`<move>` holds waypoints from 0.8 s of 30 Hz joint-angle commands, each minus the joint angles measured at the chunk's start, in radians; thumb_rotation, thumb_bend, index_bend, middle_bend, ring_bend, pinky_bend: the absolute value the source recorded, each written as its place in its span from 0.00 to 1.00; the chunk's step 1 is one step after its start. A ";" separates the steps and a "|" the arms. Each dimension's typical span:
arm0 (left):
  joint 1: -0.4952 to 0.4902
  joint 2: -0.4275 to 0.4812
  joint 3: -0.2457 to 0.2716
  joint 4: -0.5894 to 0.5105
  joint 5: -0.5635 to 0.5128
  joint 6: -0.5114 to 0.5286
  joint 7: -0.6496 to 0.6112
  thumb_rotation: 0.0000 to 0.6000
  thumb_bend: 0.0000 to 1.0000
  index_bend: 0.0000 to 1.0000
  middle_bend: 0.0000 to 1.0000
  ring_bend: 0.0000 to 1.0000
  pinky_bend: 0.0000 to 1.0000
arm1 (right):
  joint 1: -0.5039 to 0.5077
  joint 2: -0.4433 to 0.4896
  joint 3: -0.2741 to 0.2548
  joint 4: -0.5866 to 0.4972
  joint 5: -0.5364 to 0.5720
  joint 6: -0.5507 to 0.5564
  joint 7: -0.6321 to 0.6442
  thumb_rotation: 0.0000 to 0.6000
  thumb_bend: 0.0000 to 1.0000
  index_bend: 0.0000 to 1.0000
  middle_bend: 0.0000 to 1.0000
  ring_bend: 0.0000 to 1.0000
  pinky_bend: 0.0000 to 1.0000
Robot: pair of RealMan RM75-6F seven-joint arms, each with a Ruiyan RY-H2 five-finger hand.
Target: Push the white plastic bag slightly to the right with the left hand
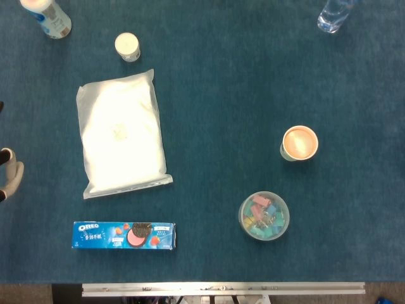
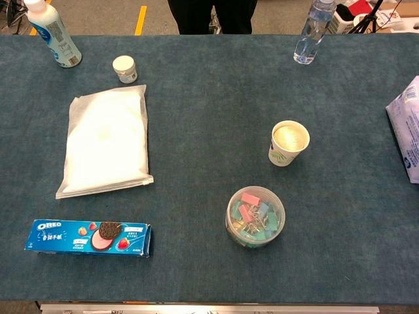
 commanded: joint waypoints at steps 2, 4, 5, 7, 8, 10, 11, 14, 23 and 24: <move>0.002 -0.006 -0.003 0.008 0.003 0.012 -0.004 1.00 0.38 0.34 0.04 0.38 0.69 | -0.002 -0.001 -0.001 -0.001 -0.004 0.005 -0.001 1.00 0.21 0.36 0.42 0.28 0.37; 0.004 -0.005 -0.004 0.004 0.003 0.014 0.000 1.00 0.38 0.42 0.06 0.37 0.67 | -0.002 -0.001 -0.002 -0.002 -0.005 0.004 0.000 1.00 0.21 0.36 0.42 0.28 0.37; 0.004 -0.004 -0.003 0.003 0.003 0.016 0.002 1.00 0.38 0.48 0.06 0.37 0.67 | -0.001 -0.001 -0.002 -0.001 -0.005 0.003 0.000 1.00 0.21 0.36 0.42 0.28 0.37; 0.006 -0.005 -0.004 0.000 0.004 0.020 0.005 1.00 0.38 0.53 0.07 0.37 0.67 | 0.001 -0.003 -0.002 0.002 -0.002 -0.002 -0.001 1.00 0.21 0.36 0.42 0.28 0.37; 0.007 -0.005 -0.006 -0.002 0.003 0.023 0.006 1.00 0.38 0.56 0.07 0.37 0.67 | 0.002 -0.003 -0.001 0.003 0.001 -0.006 -0.002 1.00 0.21 0.36 0.42 0.28 0.37; 0.009 -0.011 -0.012 0.004 0.004 0.036 0.012 1.00 0.38 0.64 0.10 0.37 0.67 | 0.005 -0.005 -0.002 0.004 0.004 -0.012 -0.002 1.00 0.21 0.36 0.42 0.28 0.37; 0.010 -0.015 -0.015 0.008 0.006 0.042 0.017 1.00 0.38 0.70 0.11 0.37 0.67 | 0.005 -0.005 -0.002 0.004 0.003 -0.012 -0.003 1.00 0.21 0.36 0.42 0.28 0.37; 0.014 -0.029 -0.023 0.019 0.011 0.062 0.041 1.00 0.38 0.79 0.13 0.37 0.67 | 0.005 -0.006 -0.002 0.004 0.000 -0.010 -0.003 1.00 0.21 0.36 0.42 0.28 0.37; 0.016 -0.054 -0.034 0.056 0.051 0.122 0.039 1.00 0.38 0.94 0.32 0.39 0.67 | 0.007 -0.008 -0.005 0.006 -0.005 -0.011 0.001 1.00 0.21 0.36 0.42 0.28 0.37; 0.016 -0.055 -0.035 0.060 0.051 0.121 0.042 1.00 0.38 0.95 0.33 0.39 0.67 | 0.007 -0.008 -0.005 0.007 -0.005 -0.011 0.000 1.00 0.21 0.36 0.42 0.28 0.37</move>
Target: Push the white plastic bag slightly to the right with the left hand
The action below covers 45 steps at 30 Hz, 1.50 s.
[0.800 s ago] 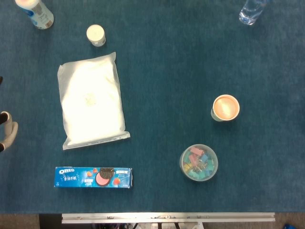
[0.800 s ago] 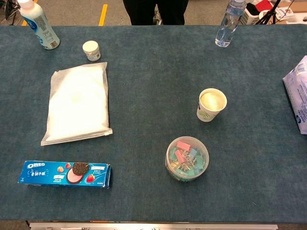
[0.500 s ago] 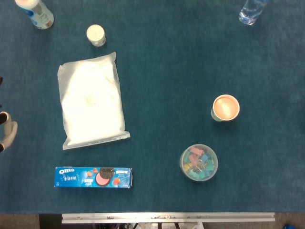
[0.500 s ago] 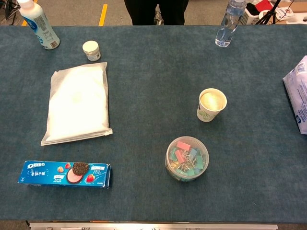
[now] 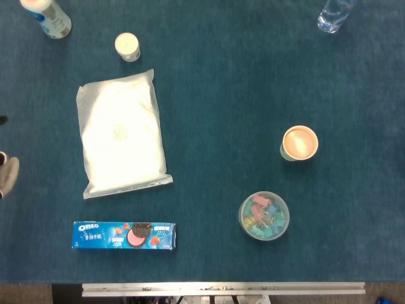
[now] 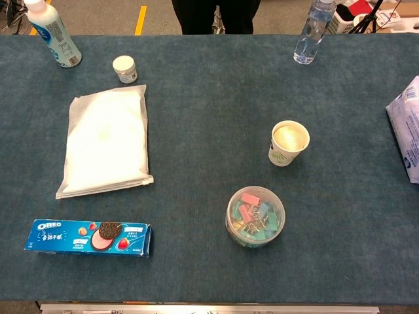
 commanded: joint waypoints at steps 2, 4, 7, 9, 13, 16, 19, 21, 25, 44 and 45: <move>-0.001 -0.005 0.000 0.013 -0.001 -0.003 0.001 1.00 0.38 0.98 0.37 0.40 0.67 | 0.000 -0.001 0.001 0.001 0.002 -0.001 -0.001 1.00 0.21 0.36 0.42 0.28 0.37; -0.001 0.001 0.007 0.005 -0.013 -0.022 -0.010 1.00 0.38 0.99 0.40 0.40 0.67 | 0.001 -0.002 0.001 0.002 0.003 -0.002 -0.002 1.00 0.21 0.36 0.42 0.28 0.37; -0.001 0.025 0.023 -0.033 -0.038 -0.066 -0.027 1.00 0.38 0.97 0.42 0.40 0.66 | 0.002 -0.001 0.001 0.002 0.004 -0.004 -0.002 1.00 0.21 0.36 0.42 0.28 0.37; -0.002 0.052 0.040 -0.072 -0.063 -0.115 -0.032 1.00 0.38 0.92 0.39 0.40 0.64 | 0.002 -0.001 0.000 0.002 0.004 -0.003 -0.001 1.00 0.21 0.36 0.42 0.28 0.37; -0.015 0.122 0.075 -0.165 -0.127 -0.241 -0.018 1.00 0.35 0.79 0.28 0.39 0.60 | 0.001 0.000 0.000 0.002 0.004 -0.002 0.000 1.00 0.21 0.36 0.42 0.28 0.37; -0.024 0.148 0.082 -0.201 -0.161 -0.298 0.005 1.00 0.33 0.63 0.26 0.36 0.58 | 0.002 0.000 0.000 0.002 0.004 -0.002 0.001 1.00 0.21 0.36 0.42 0.28 0.37; -0.026 0.148 0.079 -0.207 -0.162 -0.300 0.013 1.00 0.33 0.58 0.25 0.35 0.58 | 0.002 0.000 0.001 0.003 0.005 -0.001 0.002 1.00 0.21 0.36 0.42 0.28 0.37; -0.024 0.147 0.078 -0.207 -0.156 -0.292 0.011 1.00 0.33 0.54 0.25 0.35 0.58 | 0.002 0.000 0.001 0.003 0.005 -0.001 0.002 1.00 0.21 0.36 0.42 0.28 0.37; -0.023 0.146 0.080 -0.206 -0.144 -0.285 0.002 1.00 0.33 0.48 0.24 0.35 0.58 | 0.003 -0.001 -0.001 0.004 0.004 -0.005 0.001 1.00 0.21 0.36 0.42 0.28 0.37; -0.032 0.079 0.111 -0.133 -0.048 -0.267 -0.078 1.00 0.33 0.46 0.56 0.41 0.58 | -0.004 0.005 0.002 -0.002 -0.012 0.025 0.017 1.00 0.21 0.36 0.43 0.28 0.37; -0.033 0.078 0.112 -0.131 -0.048 -0.269 -0.081 1.00 0.33 0.46 0.56 0.40 0.58 | -0.004 0.005 0.002 -0.002 -0.013 0.027 0.019 1.00 0.21 0.36 0.43 0.28 0.37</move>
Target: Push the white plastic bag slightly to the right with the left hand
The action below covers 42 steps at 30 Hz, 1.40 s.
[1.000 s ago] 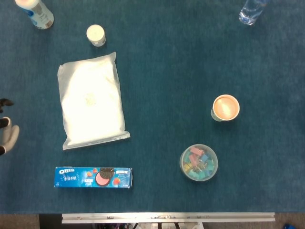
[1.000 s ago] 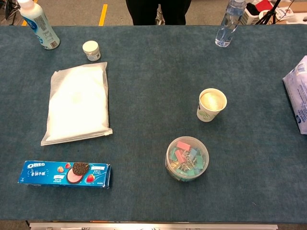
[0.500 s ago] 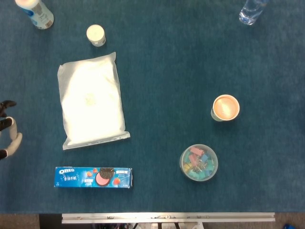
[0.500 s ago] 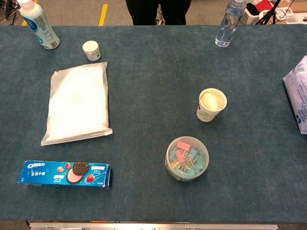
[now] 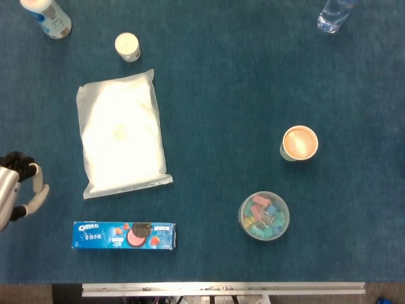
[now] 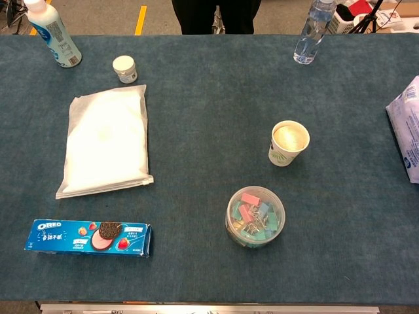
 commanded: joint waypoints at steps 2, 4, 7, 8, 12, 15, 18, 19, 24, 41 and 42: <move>-0.002 -0.004 0.002 0.003 -0.002 -0.005 -0.007 1.00 0.30 0.46 0.55 0.40 0.58 | -0.001 0.001 0.001 -0.001 -0.003 0.005 0.004 1.00 0.21 0.36 0.43 0.28 0.37; -0.005 -0.006 0.006 0.002 0.001 -0.010 -0.015 1.00 0.28 0.46 0.54 0.40 0.58 | -0.003 0.002 0.001 -0.001 -0.007 0.009 0.004 1.00 0.21 0.36 0.43 0.28 0.37; -0.012 -0.014 0.010 0.002 0.004 -0.022 -0.028 1.00 0.24 0.47 0.53 0.41 0.58 | -0.006 0.002 0.001 -0.003 -0.011 0.018 0.002 1.00 0.21 0.36 0.43 0.28 0.37; -0.019 -0.020 0.010 0.005 0.006 -0.032 -0.033 1.00 0.23 0.47 0.53 0.40 0.58 | -0.007 0.001 0.001 -0.003 -0.012 0.020 0.001 1.00 0.21 0.36 0.43 0.28 0.37; -0.057 -0.043 0.001 0.017 0.000 -0.094 -0.023 1.00 0.19 0.47 0.52 0.40 0.56 | -0.009 0.002 0.001 -0.005 -0.015 0.025 0.002 1.00 0.21 0.38 0.43 0.28 0.37; -0.098 -0.061 -0.013 0.015 -0.014 -0.158 -0.002 1.00 0.18 0.46 0.51 0.39 0.54 | -0.009 0.005 0.004 -0.005 -0.014 0.028 0.006 1.00 0.21 0.38 0.43 0.28 0.37; -0.139 -0.083 -0.024 0.020 -0.029 -0.225 0.030 1.00 0.17 0.45 0.50 0.38 0.53 | -0.011 0.008 0.006 -0.006 -0.016 0.036 0.010 1.00 0.21 0.38 0.43 0.28 0.37; -0.151 -0.091 -0.026 0.022 -0.034 -0.247 0.043 1.00 0.17 0.45 0.49 0.38 0.52 | -0.012 0.009 0.007 -0.007 -0.017 0.039 0.012 1.00 0.21 0.38 0.43 0.28 0.37; -0.206 -0.131 -0.033 0.025 -0.075 -0.359 0.109 1.00 0.17 0.42 0.43 0.33 0.47 | -0.018 0.018 0.010 -0.014 -0.028 0.062 0.026 1.00 0.21 0.38 0.44 0.28 0.37; -0.280 -0.181 -0.061 0.016 -0.159 -0.440 0.156 0.74 0.07 0.22 0.13 0.13 0.28 | -0.021 0.026 0.011 -0.018 -0.031 0.063 0.036 1.00 0.21 0.38 0.44 0.28 0.37; -0.280 -0.184 -0.061 0.020 -0.160 -0.437 0.154 0.69 0.07 0.22 0.13 0.12 0.28 | -0.021 0.025 0.011 -0.018 -0.030 0.062 0.035 1.00 0.21 0.38 0.44 0.28 0.37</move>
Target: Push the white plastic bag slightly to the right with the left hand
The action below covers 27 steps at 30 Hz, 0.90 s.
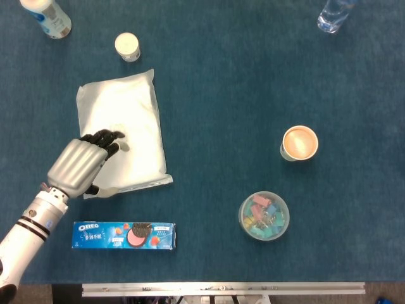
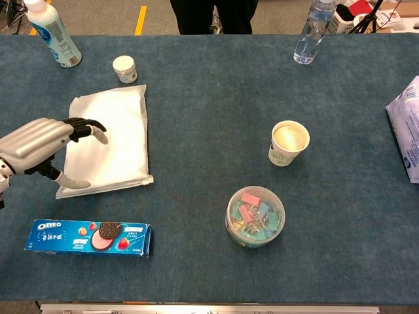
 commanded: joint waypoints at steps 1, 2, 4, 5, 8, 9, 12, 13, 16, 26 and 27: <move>-0.002 -0.005 0.000 0.010 -0.004 0.005 -0.004 0.59 0.07 0.21 0.12 0.12 0.27 | 0.000 -0.001 0.000 0.000 0.001 -0.002 -0.002 1.00 0.21 0.38 0.44 0.28 0.37; -0.003 -0.007 0.001 0.015 -0.007 0.004 -0.004 0.51 0.06 0.19 0.10 0.11 0.26 | 0.000 -0.001 0.000 0.000 0.001 -0.003 -0.003 1.00 0.21 0.38 0.44 0.28 0.37; -0.007 -0.014 0.001 0.025 -0.017 -0.002 -0.001 0.46 0.06 0.18 0.08 0.09 0.25 | 0.001 -0.001 0.000 0.000 0.002 -0.005 -0.004 1.00 0.21 0.38 0.44 0.28 0.37; -0.008 -0.016 0.001 0.028 -0.023 -0.006 0.001 0.45 0.06 0.17 0.07 0.09 0.24 | 0.001 -0.001 0.000 0.000 0.003 -0.006 -0.004 1.00 0.21 0.38 0.44 0.28 0.37; -0.013 -0.020 0.006 0.035 -0.034 -0.018 0.009 0.44 0.05 0.17 0.07 0.09 0.23 | 0.001 0.000 0.001 0.000 0.004 -0.005 -0.003 1.00 0.21 0.38 0.44 0.28 0.37; -0.014 -0.020 0.011 0.034 -0.036 -0.022 0.011 0.44 0.05 0.17 0.08 0.09 0.23 | 0.001 0.000 0.001 0.000 0.004 -0.005 -0.002 1.00 0.21 0.38 0.44 0.28 0.37; -0.015 -0.019 0.022 0.034 -0.038 -0.029 0.016 0.44 0.05 0.17 0.09 0.09 0.23 | 0.001 0.001 0.001 0.000 0.005 -0.006 -0.001 1.00 0.21 0.38 0.44 0.28 0.37; -0.015 -0.019 0.025 0.034 -0.040 -0.033 0.017 0.44 0.05 0.17 0.09 0.09 0.23 | 0.001 0.001 0.001 0.000 0.005 -0.007 -0.001 1.00 0.21 0.38 0.44 0.28 0.37; -0.020 -0.023 0.039 0.039 -0.049 -0.056 0.022 0.44 0.05 0.17 0.09 0.09 0.23 | 0.001 0.001 0.001 -0.001 0.004 -0.008 -0.001 1.00 0.21 0.38 0.44 0.28 0.37; -0.028 -0.058 0.085 0.091 -0.064 -0.118 0.028 0.44 0.05 0.17 0.10 0.09 0.24 | 0.001 0.002 0.001 0.000 0.005 -0.011 0.001 1.00 0.21 0.38 0.44 0.28 0.37; -0.029 -0.062 0.086 0.094 -0.054 -0.109 0.021 0.44 0.05 0.17 0.10 0.09 0.24 | 0.002 0.002 0.001 0.000 0.005 -0.012 0.001 1.00 0.21 0.38 0.44 0.28 0.37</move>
